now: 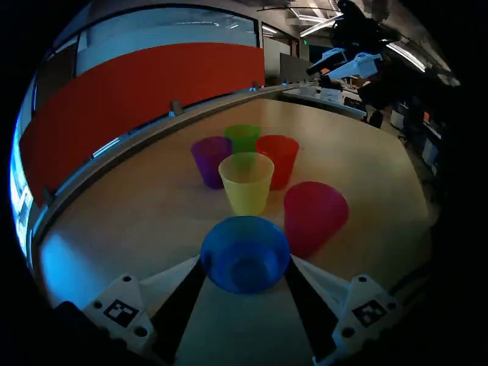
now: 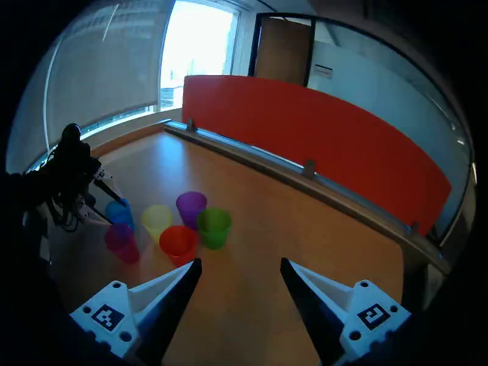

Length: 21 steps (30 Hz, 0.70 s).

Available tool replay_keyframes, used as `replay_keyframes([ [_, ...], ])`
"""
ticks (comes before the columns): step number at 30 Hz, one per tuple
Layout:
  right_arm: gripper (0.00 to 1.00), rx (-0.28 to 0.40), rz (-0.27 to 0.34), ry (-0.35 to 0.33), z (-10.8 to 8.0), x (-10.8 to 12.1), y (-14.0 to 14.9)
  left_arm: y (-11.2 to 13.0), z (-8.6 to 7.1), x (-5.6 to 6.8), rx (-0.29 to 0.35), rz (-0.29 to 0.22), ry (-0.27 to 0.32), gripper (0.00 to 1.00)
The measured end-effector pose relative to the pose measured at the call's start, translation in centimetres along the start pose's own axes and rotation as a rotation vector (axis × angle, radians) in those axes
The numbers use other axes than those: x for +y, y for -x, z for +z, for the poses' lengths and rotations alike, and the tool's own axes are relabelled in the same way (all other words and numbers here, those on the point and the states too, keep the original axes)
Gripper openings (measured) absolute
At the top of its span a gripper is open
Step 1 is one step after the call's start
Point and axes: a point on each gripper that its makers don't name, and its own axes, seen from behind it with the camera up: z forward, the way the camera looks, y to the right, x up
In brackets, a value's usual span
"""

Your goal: Pour water

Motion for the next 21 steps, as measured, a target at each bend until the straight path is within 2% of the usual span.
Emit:
replay_keyframes([
  [11, 1.0, 0.0, 0.001, -0.005, 0.17, -0.27, 0.05, -0.02, -0.04, -0.08, -0.003, -0.042, 0.001, 0.85],
  [21, 1.0, 0.007, 0.002, -0.007, -0.03, -0.28, -0.13, -0.1, -0.16, 0.18, 0.008, -0.023, -0.013, 0.85],
])
